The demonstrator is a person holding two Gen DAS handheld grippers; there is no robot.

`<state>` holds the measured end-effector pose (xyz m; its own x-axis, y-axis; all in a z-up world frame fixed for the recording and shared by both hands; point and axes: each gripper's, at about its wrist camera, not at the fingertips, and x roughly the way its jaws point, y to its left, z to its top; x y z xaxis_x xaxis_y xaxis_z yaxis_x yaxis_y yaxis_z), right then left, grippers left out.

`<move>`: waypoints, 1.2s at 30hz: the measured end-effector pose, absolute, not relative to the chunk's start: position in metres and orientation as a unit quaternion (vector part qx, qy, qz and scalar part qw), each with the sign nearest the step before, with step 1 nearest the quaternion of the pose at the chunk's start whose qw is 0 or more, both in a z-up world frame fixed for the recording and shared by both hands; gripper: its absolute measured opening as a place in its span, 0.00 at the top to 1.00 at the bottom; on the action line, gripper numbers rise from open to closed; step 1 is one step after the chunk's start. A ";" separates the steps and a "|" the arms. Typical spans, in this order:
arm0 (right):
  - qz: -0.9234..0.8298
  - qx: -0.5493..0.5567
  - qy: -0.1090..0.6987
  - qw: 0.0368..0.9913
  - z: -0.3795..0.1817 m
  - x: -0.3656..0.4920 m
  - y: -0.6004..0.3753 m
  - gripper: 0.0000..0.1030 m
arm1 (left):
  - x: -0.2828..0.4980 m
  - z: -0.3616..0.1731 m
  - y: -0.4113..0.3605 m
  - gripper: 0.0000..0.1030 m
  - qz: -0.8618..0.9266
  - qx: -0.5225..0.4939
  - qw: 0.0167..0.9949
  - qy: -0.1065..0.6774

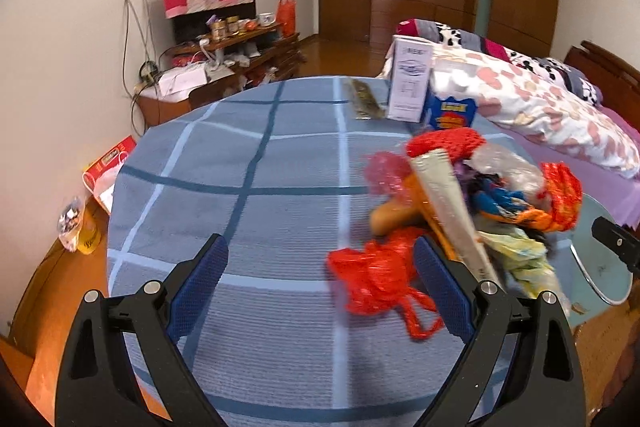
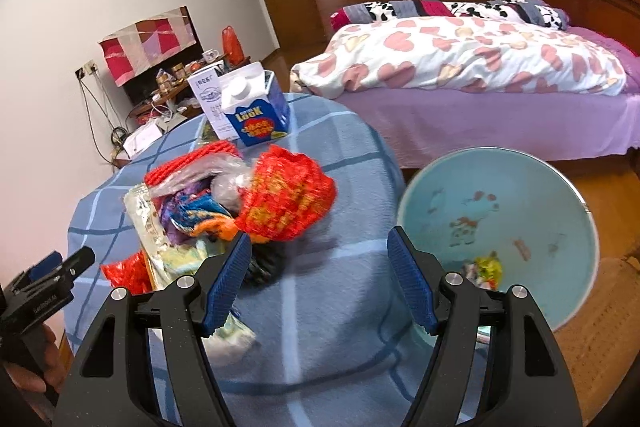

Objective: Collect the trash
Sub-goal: 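Grasp the red snack bag with the right tool from the table, then drop the cloth rag into the bucket with the left tool while the right tool holds the red bag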

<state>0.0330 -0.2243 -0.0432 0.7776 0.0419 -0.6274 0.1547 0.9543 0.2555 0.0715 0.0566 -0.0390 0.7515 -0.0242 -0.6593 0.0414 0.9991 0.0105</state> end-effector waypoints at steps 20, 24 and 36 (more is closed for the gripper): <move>0.001 0.177 0.357 0.917 -0.057 0.087 -0.214 0.73 | 0.080 -0.054 0.007 0.29 -0.095 0.001 0.918 0.385; 0.011 0.179 0.344 0.922 -0.048 0.076 -0.216 0.76 | 0.082 -0.059 -0.008 0.29 -0.102 -0.004 0.914 0.393; 0.004 0.183 0.274 0.944 -0.012 0.038 -0.234 0.76 | 0.098 -0.076 -0.033 0.38 -0.088 -0.012 0.907 0.412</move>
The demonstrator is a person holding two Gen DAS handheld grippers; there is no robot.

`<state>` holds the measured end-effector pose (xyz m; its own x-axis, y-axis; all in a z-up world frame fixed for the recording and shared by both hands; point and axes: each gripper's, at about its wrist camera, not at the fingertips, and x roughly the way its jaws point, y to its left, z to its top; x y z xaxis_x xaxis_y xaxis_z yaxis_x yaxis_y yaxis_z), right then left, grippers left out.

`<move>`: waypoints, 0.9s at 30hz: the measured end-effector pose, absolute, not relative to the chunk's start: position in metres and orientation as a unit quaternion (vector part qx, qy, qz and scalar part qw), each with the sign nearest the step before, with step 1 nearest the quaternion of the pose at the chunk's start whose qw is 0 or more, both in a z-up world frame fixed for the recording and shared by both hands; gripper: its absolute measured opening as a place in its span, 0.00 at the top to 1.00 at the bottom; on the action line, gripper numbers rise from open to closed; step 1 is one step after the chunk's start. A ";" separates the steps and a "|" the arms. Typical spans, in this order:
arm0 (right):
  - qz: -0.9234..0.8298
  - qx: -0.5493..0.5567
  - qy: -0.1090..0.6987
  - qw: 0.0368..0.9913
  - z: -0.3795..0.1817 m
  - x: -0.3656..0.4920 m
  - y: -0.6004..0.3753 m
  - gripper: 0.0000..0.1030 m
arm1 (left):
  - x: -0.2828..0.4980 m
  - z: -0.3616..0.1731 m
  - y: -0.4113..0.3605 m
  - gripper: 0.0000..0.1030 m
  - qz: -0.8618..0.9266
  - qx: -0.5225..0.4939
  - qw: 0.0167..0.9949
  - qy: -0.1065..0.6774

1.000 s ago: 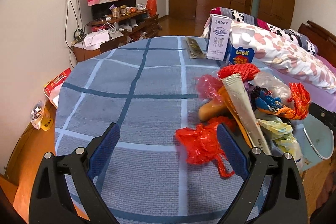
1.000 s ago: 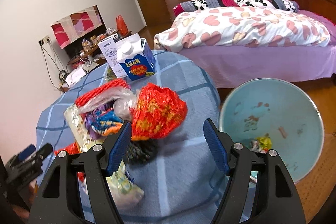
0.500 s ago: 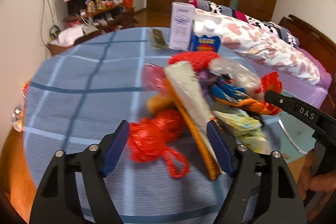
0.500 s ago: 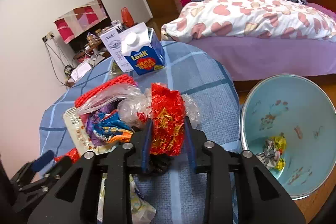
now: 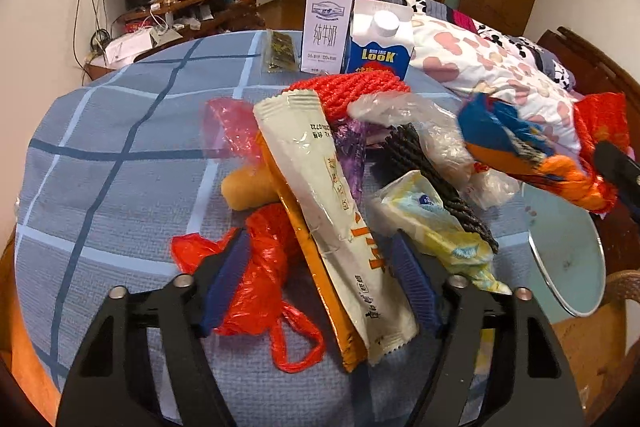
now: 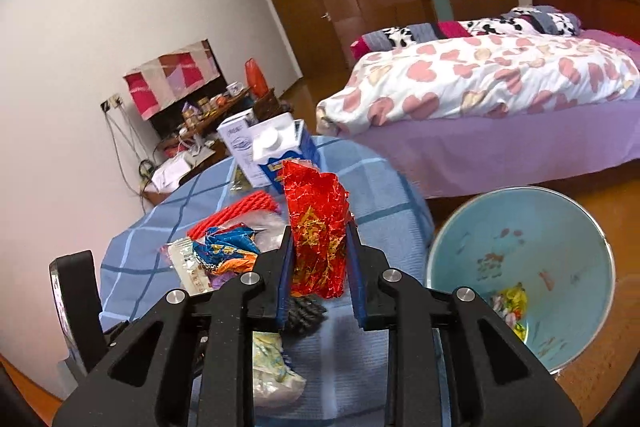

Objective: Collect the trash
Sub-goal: 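Drop the cloth rag into the bucket with the left tool while the right tool holds the red bag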

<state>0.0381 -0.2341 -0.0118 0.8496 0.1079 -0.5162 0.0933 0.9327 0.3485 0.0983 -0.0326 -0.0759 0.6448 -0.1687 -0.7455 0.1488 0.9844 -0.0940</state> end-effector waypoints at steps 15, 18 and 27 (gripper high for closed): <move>-0.003 0.198 0.258 0.946 -0.005 0.018 -0.239 0.76 | 0.072 -0.039 -0.023 0.75 -0.071 0.042 0.935 0.344; -0.003 0.200 0.253 0.947 -0.002 0.014 -0.239 0.76 | 0.064 -0.027 -0.016 0.75 -0.056 0.049 0.942 0.328; -0.008 0.197 0.249 0.948 0.005 0.003 -0.239 0.76 | 0.045 0.001 -0.007 0.75 -0.044 0.054 0.953 0.296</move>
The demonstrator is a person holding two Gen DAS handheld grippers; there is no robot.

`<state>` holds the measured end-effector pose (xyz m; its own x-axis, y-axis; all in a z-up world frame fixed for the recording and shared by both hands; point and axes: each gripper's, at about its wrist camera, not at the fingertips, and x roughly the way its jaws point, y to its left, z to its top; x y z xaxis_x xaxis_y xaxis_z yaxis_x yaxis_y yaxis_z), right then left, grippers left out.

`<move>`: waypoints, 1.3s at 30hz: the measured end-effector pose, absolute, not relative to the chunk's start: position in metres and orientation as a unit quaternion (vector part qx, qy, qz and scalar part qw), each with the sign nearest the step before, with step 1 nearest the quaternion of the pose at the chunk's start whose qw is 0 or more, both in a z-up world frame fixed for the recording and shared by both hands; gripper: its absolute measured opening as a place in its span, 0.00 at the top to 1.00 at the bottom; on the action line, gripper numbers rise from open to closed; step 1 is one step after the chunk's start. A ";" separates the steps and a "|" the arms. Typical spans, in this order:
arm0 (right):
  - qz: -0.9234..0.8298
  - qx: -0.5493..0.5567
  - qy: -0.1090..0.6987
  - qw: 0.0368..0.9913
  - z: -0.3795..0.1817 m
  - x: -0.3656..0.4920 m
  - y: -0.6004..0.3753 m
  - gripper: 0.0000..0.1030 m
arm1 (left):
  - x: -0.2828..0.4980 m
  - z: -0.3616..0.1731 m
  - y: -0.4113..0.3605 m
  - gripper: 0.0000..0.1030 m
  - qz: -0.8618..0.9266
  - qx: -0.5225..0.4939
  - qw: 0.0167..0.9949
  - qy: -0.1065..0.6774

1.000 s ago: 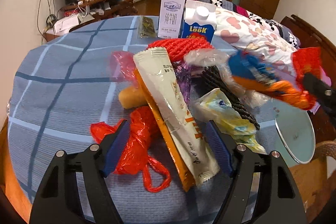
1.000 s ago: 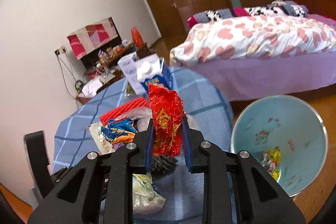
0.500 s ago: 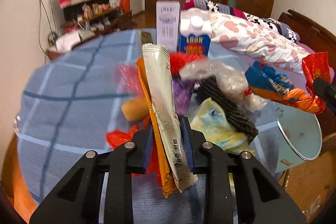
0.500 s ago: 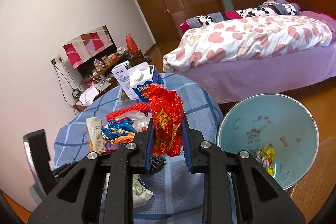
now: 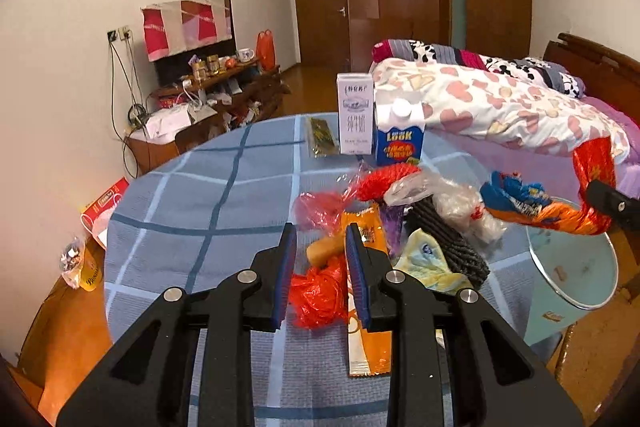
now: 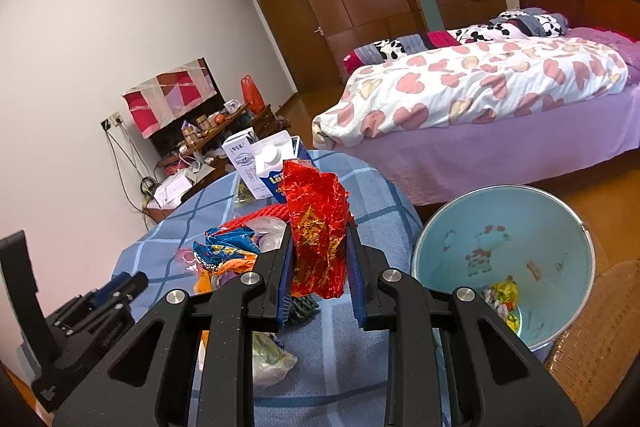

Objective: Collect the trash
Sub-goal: 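Drop the cloth rag into the bucket with the left tool while the right tool holds the red bag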

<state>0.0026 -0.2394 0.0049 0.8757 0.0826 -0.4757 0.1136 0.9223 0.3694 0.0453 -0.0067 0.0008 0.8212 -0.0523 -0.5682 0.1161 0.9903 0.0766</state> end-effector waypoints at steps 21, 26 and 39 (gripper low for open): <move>-0.092 0.213 0.228 0.946 0.007 -0.044 -0.293 0.76 | 0.016 0.024 -0.078 0.75 -0.130 0.086 0.951 0.266; -0.118 0.223 0.224 0.941 0.003 -0.053 -0.310 0.76 | 0.012 0.027 -0.100 0.75 -0.152 0.096 0.948 0.261; -0.176 0.240 0.224 0.928 -0.012 -0.067 -0.351 0.76 | 0.011 0.023 -0.149 0.75 -0.229 0.094 0.930 0.272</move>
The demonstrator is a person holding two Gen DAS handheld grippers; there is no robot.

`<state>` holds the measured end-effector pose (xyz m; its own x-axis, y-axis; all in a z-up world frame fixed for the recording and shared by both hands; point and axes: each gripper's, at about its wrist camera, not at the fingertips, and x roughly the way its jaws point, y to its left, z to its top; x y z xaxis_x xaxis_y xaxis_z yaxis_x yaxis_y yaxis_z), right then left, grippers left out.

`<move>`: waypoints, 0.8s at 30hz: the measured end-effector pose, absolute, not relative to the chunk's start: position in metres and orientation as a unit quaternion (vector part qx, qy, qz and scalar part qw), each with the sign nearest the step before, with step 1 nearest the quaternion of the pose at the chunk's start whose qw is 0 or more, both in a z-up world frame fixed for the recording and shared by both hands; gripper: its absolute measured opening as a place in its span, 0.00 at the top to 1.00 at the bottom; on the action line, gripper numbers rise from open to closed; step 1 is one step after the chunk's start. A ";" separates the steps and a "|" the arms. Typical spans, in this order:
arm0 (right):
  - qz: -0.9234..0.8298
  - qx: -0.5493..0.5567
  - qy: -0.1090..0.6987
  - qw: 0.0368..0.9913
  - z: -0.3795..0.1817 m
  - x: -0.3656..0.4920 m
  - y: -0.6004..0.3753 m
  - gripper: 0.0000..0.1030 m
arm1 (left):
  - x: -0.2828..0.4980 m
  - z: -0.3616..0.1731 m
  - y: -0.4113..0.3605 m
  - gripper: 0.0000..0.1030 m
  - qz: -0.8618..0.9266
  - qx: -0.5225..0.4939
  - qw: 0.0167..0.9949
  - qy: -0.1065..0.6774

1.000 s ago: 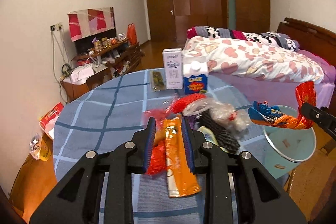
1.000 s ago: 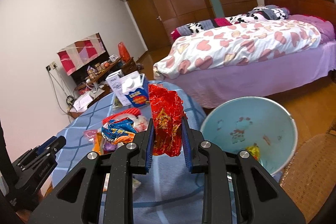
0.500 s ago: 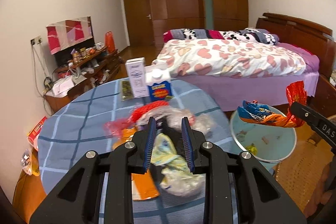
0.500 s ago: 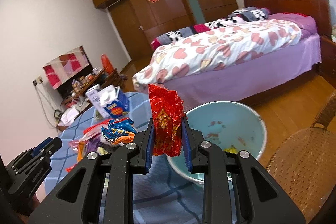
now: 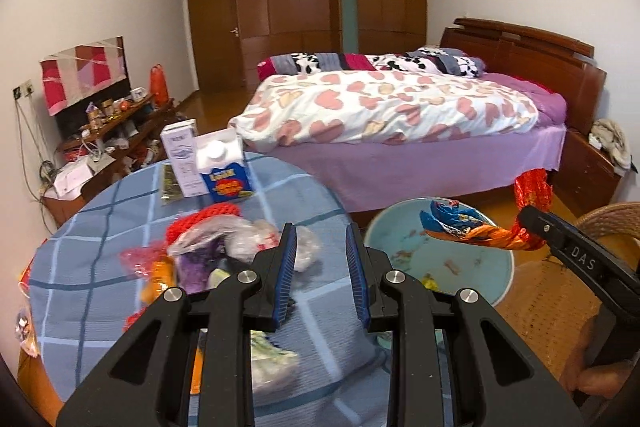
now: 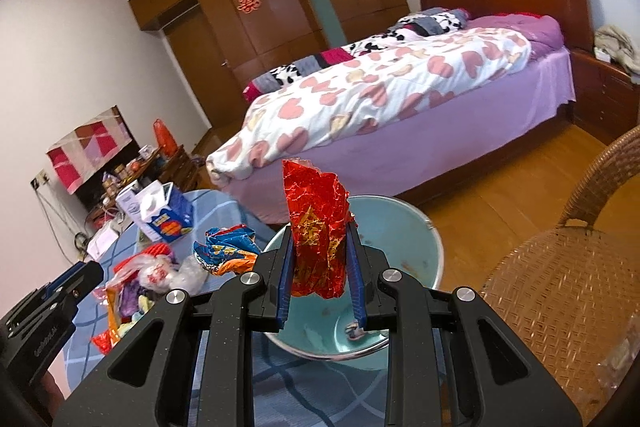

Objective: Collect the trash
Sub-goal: 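Drop the cloth rag into the bucket with the left tool while the right tool holds the red bag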

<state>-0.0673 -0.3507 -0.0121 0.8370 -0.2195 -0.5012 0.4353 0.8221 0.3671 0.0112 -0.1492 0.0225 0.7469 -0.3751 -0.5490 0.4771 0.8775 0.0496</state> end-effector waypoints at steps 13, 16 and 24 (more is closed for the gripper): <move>-0.232 0.241 0.229 0.914 -0.026 -0.069 -0.375 0.76 | 0.021 0.005 -0.180 0.75 -0.288 0.079 0.907 0.297; -0.245 0.239 0.232 0.911 -0.030 -0.069 -0.378 0.76 | 0.026 -0.003 -0.184 0.75 -0.294 0.075 0.901 0.310; -0.275 0.237 0.247 0.899 -0.045 -0.066 -0.393 0.76 | 0.031 -0.017 -0.205 0.76 -0.326 0.069 0.885 0.326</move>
<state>-0.0661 -0.3925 -0.0452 0.7272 -0.3769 -0.5737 0.6109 0.7365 0.2905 0.0309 -0.2054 -0.0167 0.5743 -0.5320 -0.6222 0.6215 0.7781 -0.0917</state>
